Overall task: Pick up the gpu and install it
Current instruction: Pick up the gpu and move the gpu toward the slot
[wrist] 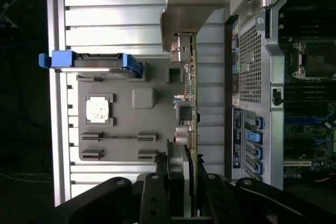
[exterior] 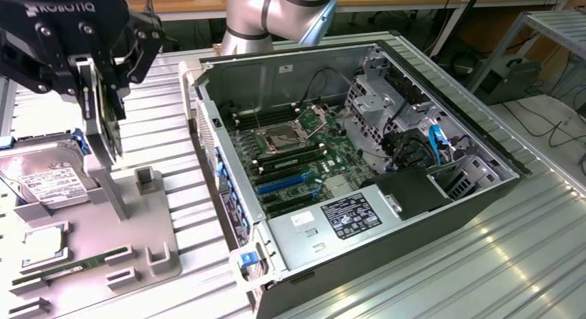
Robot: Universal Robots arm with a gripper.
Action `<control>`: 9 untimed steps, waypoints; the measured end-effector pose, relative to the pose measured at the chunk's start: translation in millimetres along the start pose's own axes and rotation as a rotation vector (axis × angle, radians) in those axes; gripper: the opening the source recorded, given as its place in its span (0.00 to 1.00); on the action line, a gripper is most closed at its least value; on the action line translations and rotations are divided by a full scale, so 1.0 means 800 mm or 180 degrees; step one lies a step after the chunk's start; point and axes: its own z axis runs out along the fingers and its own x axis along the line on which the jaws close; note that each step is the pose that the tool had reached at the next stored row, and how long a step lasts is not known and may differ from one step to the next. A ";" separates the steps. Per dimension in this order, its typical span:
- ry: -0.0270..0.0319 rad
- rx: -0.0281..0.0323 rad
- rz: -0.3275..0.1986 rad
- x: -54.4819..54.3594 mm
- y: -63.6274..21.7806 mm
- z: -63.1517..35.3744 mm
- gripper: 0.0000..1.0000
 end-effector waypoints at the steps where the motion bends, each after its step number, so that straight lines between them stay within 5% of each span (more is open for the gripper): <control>1: -0.0001 0.0000 0.0000 0.000 0.000 0.000 0.29; 4: -0.0001 0.0000 -0.0002 -0.003 0.000 0.000 0.29; 9: 0.0000 0.0000 -0.0024 -0.026 0.001 0.000 0.29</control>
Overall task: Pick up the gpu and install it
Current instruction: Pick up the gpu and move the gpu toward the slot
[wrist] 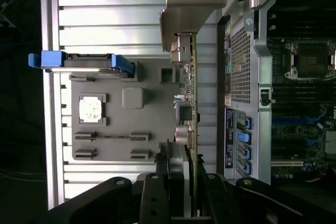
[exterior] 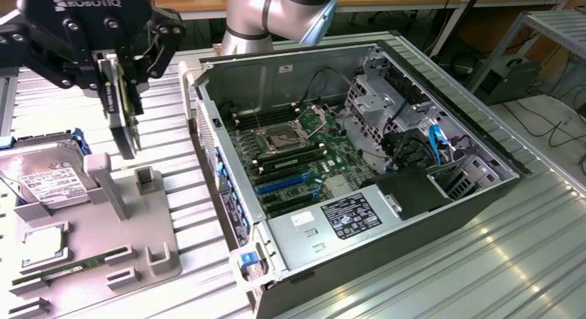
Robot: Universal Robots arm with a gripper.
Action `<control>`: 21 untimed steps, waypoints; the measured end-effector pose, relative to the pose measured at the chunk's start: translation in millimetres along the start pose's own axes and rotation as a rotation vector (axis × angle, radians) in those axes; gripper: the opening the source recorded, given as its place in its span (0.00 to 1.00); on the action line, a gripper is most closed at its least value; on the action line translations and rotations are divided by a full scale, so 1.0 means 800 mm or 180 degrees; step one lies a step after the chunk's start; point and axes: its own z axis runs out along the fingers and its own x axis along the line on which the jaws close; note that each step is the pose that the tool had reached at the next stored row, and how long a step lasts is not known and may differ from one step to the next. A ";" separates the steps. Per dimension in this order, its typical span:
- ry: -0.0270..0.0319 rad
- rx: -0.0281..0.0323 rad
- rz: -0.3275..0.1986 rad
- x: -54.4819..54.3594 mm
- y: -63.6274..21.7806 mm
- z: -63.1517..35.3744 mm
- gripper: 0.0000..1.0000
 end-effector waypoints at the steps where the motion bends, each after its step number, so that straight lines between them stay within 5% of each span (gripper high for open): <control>1: 0.0000 0.0000 -0.0012 -0.004 0.000 0.000 0.29; 8: -0.0001 0.0001 -0.0059 -0.028 0.000 0.001 0.29; 11: -0.0006 0.0001 -0.0064 -0.061 0.000 0.002 0.29; 21: -0.0006 0.0001 -0.0066 -0.096 0.001 0.002 0.29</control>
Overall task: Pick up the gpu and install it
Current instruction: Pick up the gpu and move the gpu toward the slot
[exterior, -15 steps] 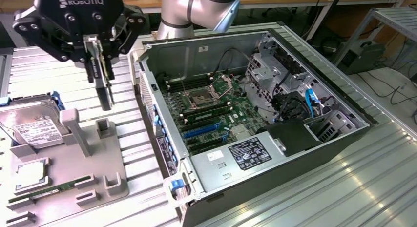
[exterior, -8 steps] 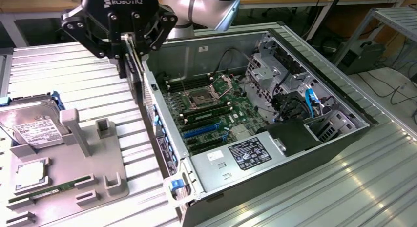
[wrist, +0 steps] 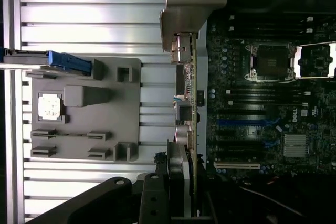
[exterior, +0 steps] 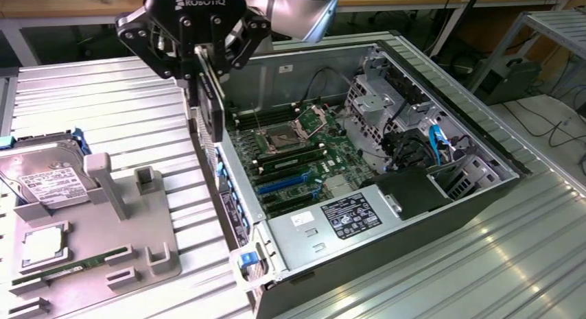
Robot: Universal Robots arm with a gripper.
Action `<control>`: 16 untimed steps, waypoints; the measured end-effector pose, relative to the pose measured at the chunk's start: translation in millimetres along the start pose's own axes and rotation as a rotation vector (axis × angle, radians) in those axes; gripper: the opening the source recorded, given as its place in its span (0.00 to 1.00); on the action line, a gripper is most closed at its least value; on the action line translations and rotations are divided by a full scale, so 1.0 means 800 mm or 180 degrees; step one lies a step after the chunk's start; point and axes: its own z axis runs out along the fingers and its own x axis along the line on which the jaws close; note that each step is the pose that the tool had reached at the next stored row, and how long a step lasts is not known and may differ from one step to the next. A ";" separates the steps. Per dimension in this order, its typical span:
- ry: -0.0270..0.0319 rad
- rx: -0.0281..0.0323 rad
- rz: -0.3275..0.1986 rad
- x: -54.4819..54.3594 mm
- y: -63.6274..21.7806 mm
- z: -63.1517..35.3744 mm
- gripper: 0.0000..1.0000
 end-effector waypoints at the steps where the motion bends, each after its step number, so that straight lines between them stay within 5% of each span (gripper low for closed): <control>1: 0.0000 0.0000 0.0000 -0.005 0.000 0.000 0.29; 16: 0.0000 0.0000 -0.0001 -0.048 -0.001 0.000 0.29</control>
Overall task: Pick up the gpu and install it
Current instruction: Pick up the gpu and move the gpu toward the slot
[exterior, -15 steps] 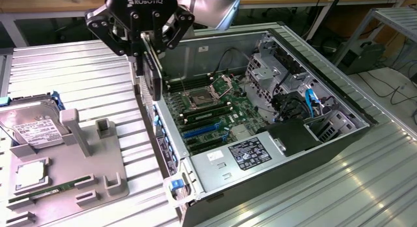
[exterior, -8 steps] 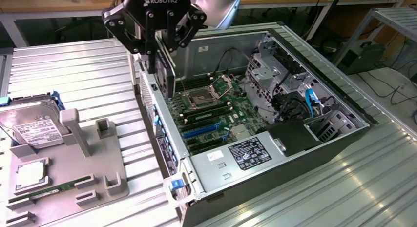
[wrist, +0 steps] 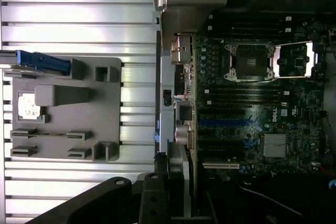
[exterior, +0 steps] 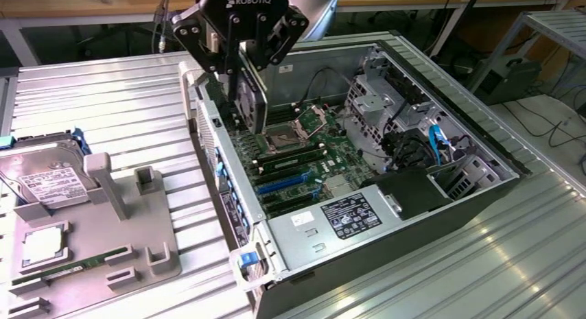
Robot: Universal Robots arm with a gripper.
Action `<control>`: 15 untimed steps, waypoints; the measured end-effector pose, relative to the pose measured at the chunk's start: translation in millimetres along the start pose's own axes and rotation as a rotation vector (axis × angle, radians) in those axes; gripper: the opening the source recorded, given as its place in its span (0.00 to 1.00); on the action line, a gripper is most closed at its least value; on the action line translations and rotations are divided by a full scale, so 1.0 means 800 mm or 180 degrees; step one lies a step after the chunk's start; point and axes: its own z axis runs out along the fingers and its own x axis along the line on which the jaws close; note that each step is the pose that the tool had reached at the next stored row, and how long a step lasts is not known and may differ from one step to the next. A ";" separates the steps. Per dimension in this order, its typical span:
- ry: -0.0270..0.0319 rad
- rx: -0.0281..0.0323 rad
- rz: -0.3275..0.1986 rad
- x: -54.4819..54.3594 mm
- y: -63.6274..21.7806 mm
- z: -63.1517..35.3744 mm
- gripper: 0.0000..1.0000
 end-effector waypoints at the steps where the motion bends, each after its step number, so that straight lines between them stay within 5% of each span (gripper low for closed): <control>1: 0.0000 0.0000 0.0000 -0.005 0.000 0.000 0.29; 8: 0.0000 0.0000 0.0000 -0.027 0.000 0.001 0.29; 15: -0.0015 0.0000 0.0000 -0.072 -0.001 0.003 0.29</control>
